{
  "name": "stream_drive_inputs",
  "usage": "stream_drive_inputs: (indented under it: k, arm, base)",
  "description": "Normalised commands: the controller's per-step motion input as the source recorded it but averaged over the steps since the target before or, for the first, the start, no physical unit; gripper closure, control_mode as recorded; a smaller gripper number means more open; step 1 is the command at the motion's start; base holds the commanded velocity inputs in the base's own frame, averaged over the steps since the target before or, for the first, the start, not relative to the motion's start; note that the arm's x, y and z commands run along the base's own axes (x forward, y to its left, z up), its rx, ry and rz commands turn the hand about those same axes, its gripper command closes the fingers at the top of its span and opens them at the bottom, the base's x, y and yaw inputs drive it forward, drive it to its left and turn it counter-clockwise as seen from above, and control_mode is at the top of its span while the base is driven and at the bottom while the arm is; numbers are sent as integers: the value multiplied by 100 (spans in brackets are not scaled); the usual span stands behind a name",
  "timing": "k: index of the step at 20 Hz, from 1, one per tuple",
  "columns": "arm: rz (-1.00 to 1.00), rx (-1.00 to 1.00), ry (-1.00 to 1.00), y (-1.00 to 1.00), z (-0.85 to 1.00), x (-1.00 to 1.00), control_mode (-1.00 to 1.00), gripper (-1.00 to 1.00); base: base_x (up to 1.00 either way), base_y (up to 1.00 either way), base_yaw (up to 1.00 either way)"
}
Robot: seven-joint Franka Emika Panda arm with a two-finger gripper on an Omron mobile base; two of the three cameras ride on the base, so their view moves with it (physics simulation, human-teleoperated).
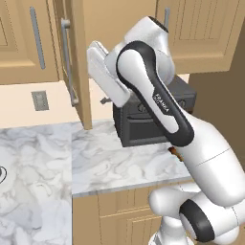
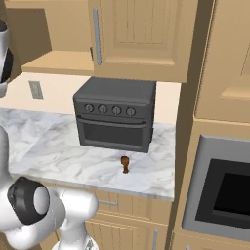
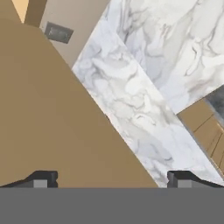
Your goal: Retrieve the tupperware from the cabinet, then place the raw meat into the tupperware to avoid contamination.
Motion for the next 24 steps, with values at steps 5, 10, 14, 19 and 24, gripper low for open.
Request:
stream_drive_inputs:
  k: [5, 10, 14, 19, 24]
  arm:
    - [-9, 0, 0, 57, -14, 0, -100, -100]
    - [-4, 0, 0, 20, -10, 4, -100, -100]
    - [7, -1, -3, -40, -20, 24, -100, -100]
    - [22, -13, -14, -48, -9, 18, -100, -100]
    - [27, -21, -21, -48, 0, 0, -100, -100]
  base:
    - [0, 0, 0]
    - [0, 0, 0]
    - [0, 0, 0]
    - [0, 0, 0]
    - [0, 0, 0]
